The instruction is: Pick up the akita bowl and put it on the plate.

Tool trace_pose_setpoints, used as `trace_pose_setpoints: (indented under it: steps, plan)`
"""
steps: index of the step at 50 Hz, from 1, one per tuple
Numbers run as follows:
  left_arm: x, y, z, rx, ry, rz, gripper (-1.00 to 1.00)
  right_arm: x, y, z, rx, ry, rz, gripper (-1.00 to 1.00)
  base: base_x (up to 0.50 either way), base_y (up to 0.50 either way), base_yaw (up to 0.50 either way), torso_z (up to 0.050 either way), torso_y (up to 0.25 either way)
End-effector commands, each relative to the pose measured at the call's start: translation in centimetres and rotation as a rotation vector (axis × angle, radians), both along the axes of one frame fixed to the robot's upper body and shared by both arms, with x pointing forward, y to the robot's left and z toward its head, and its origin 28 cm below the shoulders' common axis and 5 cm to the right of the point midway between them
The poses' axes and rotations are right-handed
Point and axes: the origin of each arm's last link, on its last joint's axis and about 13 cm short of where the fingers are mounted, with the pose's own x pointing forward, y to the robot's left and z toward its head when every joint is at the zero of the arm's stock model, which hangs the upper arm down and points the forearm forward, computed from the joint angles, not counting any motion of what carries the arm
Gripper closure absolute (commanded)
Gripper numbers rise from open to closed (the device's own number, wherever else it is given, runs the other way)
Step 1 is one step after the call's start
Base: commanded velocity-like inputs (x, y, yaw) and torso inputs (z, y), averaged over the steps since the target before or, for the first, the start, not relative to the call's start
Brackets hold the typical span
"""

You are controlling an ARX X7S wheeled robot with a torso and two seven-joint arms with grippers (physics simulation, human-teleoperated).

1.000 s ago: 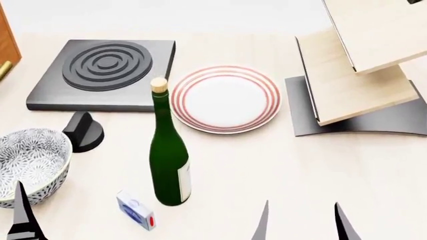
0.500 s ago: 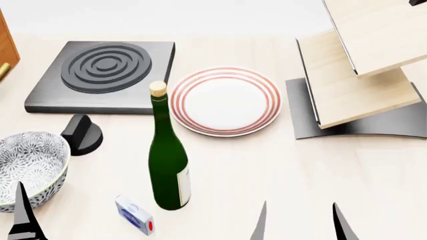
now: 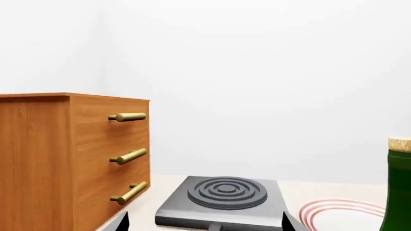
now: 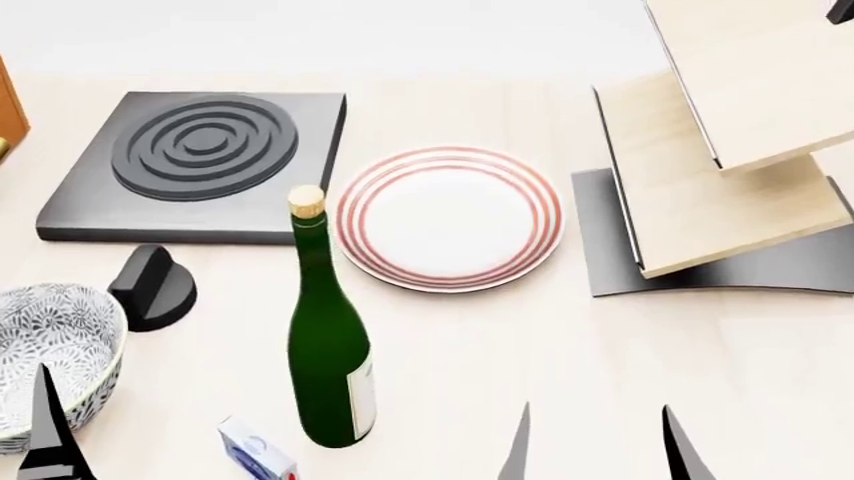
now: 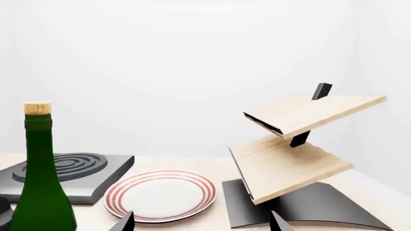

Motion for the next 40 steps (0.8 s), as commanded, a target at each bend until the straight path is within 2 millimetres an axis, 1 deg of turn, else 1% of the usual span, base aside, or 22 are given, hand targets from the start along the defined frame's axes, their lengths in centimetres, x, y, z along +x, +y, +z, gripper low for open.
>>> trace_pose_setpoints:
  steps: [1, 40]
  plan:
    - [-0.03, -0.01, 0.0, -0.002, 0.0, -0.002, -1.0, 0.0, 0.02, -0.01, 0.001, 0.0, 0.002, -1.0, 0.1, -0.01, 0.0, 0.0, 0.0]
    - [-0.04, 0.01, -0.01, 0.0, 0.0, 0.0, -1.0, -0.12, 0.1, 0.0, -0.004, -0.001, 0.014, -1.0, 0.1, -0.01, 0.0, 0.0, 0.0]
